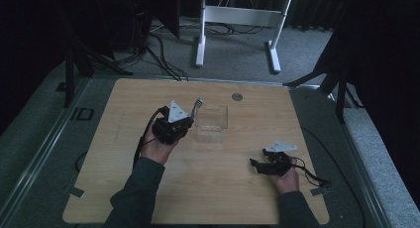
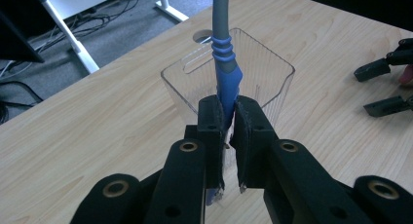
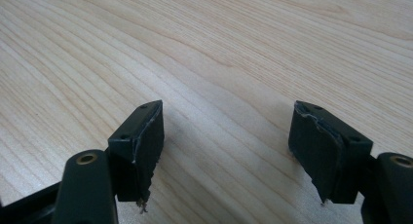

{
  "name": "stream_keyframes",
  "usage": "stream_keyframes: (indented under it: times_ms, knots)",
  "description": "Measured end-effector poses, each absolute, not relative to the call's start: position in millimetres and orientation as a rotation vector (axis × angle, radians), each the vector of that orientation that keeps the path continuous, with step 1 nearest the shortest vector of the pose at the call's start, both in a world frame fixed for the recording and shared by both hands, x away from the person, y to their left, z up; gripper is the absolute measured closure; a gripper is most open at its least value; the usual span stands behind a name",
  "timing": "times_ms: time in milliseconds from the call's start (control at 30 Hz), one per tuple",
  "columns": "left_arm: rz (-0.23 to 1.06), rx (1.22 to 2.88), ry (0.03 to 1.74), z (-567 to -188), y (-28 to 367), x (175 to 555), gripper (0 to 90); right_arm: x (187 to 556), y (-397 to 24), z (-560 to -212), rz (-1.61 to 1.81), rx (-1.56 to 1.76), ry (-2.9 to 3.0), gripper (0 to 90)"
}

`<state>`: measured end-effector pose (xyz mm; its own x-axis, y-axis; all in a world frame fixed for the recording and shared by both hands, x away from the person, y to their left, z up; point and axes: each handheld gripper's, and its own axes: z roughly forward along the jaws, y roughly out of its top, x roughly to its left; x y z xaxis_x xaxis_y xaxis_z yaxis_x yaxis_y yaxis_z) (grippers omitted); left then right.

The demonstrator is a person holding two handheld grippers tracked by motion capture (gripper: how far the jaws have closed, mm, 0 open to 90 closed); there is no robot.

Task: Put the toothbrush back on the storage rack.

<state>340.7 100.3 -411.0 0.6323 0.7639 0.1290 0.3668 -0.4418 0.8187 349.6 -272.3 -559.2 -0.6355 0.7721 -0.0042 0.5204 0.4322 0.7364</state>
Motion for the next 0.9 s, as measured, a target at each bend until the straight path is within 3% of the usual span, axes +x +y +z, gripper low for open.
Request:
stream_keyframes:
  times_ms: [900]
  knots:
    - [0.655,1.973,0.859,-406.4,99.3,344.9,82.2,349.7,-272.4,-559.3,1.03,1.105,2.349,28.5]
